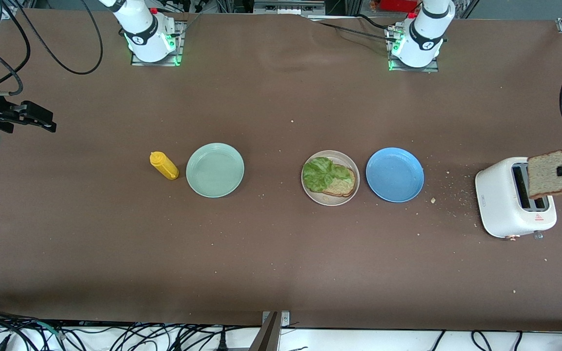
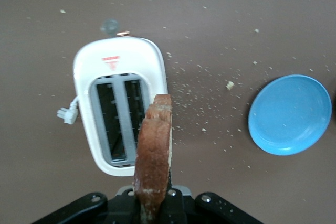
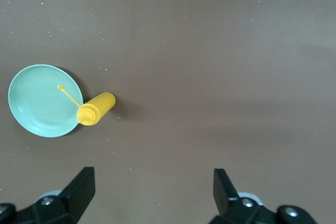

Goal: Make sandwich in beige plate with both arms
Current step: 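Grasp the toaster bread slice with the left gripper and lift it out, then carry the bread slice with the left gripper over the lettuce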

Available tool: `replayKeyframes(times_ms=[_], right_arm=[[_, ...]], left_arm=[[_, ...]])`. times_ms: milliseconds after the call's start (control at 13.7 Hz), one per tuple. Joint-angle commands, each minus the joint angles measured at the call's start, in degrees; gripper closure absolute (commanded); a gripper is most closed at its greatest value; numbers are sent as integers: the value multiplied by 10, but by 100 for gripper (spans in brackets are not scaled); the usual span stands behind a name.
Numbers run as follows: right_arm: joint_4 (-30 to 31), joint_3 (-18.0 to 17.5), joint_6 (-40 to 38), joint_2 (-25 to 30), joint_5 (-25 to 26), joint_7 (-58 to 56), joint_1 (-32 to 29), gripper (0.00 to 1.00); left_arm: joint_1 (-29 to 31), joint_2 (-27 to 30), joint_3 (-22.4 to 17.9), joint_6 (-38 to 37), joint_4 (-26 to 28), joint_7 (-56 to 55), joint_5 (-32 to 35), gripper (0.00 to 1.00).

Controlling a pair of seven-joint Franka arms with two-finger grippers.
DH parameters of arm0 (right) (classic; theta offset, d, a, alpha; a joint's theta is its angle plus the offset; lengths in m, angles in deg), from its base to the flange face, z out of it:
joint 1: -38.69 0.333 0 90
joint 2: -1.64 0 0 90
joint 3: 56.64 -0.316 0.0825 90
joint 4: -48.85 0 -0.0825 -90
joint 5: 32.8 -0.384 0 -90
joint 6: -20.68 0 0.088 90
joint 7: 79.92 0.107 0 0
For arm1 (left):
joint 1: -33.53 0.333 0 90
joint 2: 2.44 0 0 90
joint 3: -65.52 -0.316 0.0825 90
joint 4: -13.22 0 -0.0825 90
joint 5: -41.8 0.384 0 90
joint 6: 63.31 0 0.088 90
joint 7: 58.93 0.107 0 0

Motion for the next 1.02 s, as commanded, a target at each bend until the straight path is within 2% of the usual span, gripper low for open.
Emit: replayKeyframes(times_ms=[0,146,292,511,730,949], right_arm=[[-8,-7,0,-4,4,0,-12,0],[-11,-7,-2,-9,3,1,-9,0],[-12,-6,-2,-13,1,0,-8,0],[-12,-6,-3,-13,0,0,-7,0],[-12,-6,-4,-13,-2,2,-7,0],[-12,-7,-4,-13,-2,3,-6,0]], left_arm=[[-33,0,22,-27,-11,-16,5,100],[-36,-1,54,-28,-11,-46,-18,100],[-45,-7,64,-28,-7,-105,-82,100],[-62,-31,67,-29,5,-189,-215,100],[-93,-53,68,-28,6,-203,-263,100],[-96,-86,68,-24,6,-201,-351,100]])
